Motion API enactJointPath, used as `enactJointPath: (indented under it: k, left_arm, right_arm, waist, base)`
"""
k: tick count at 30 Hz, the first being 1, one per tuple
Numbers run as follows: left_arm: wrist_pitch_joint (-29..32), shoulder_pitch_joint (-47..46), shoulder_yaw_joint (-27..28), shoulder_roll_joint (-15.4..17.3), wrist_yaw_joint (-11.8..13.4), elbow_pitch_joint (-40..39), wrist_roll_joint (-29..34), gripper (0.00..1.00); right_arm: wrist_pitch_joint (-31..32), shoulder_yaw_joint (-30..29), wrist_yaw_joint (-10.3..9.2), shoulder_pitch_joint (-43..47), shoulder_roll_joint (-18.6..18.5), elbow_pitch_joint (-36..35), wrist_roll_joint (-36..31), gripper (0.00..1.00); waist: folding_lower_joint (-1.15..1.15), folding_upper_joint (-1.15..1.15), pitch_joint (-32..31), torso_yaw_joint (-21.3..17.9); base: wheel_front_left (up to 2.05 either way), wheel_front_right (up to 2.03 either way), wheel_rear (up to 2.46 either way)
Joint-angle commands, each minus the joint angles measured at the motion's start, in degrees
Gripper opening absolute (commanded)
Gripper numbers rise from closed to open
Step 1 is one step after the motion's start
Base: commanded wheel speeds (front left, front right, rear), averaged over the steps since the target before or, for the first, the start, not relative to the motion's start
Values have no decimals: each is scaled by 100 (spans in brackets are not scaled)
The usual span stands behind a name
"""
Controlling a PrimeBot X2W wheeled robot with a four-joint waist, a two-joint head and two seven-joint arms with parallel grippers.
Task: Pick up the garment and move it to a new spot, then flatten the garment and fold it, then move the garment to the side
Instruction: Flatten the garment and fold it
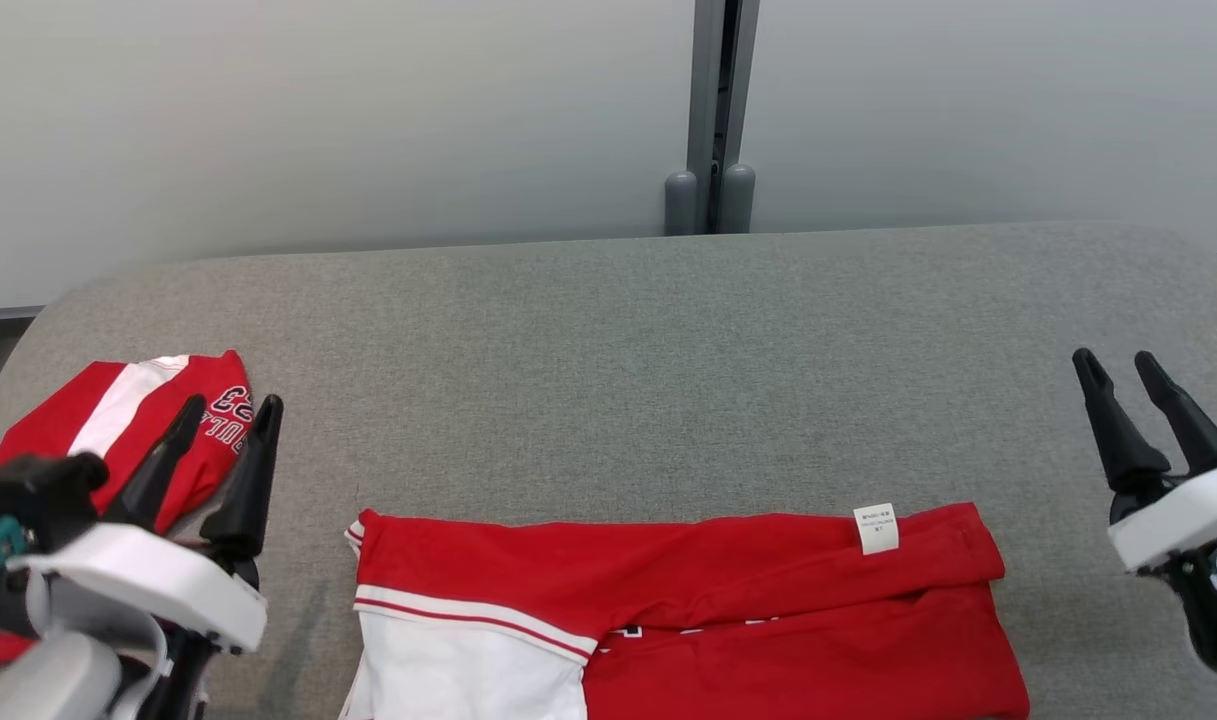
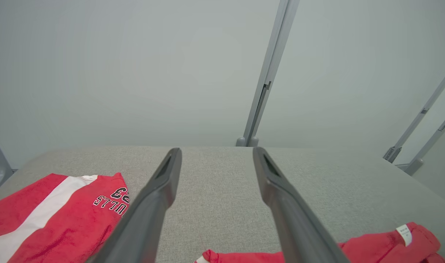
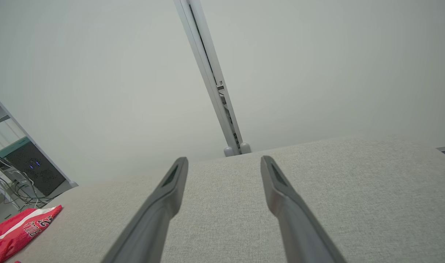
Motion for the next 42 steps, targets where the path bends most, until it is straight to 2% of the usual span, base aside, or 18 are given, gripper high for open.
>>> enactJointPath:
  k: [1, 5, 8, 10, 15, 16, 21, 27, 34, 42]
  left_arm:
    - [-258, 202, 50, -78, 146, -61, 126, 100]
    - [-628, 641, 302, -352, 564, -161, 538, 100]
    - [-666, 958, 659, -669, 730, -301, 924, 100]
    - [-666, 1311, 1115, -1121, 764, -471, 1420, 100]
    - [-669, 1663, 1864, -1961, 440, -687, 2180, 100]
    - [-669, 1663, 1864, -1961, 440, -687, 2180, 100]
    - [-670, 1826, 2189, -2530, -73, -648, 2822, 100]
    - [-669, 1951, 2445, -3040, -532, -364, 3261, 100]
    - [-670, 1844, 2644, -3360, -934, -104, 3552, 100]
    - [-669, 1749, 2761, -3534, -1197, 127, 3740, 100]
  right_arm:
    - [-30, -245, 1, 237, 128, -84, -202, 100]
    - [-31, -940, 1, 773, 564, -413, -777, 100]
    - [-32, -1284, 1, 1159, 810, -557, -1148, 100]
    - [-32, -1470, 1, 1439, 946, -577, -1428, 100]
    - [95, -1499, 2, 1665, 1103, -273, -1550, 100]
    - [95, -1499, 2, 1665, 1103, -273, -1550, 100]
    - [264, -1356, 1, 1680, 1184, 93, -1427, 100]
    - [376, -1226, 1, 1503, 1225, 453, -1419, 100]
    - [733, -1089, 1, 1210, 1427, 968, -1185, 100]
    - [1134, -961, 1, 1027, 1569, 1519, -794, 100]
  waist:
    - [0, 0, 16, 26]
    - [0, 0, 40, 79]
    - [0, 0, 57, 133]
    - [0, 0, 102, 176]
    - [0, 0, 205, 215]
    - [0, 0, 205, 215]
    - [0, 0, 273, 242]
    - [0, 0, 343, 201]
    - [0, 0, 405, 168]
    - [0, 0, 465, 252]
  base:
    - [0, 0, 0]
    - [0, 0, 0]
    - [0, 0, 0]
    - [0, 0, 0]
    - [0, 0, 0]
    - [0, 0, 0]
    - [0, 0, 0]
    - [0, 0, 0]
    - [0, 0, 0]
    - [0, 0, 0]
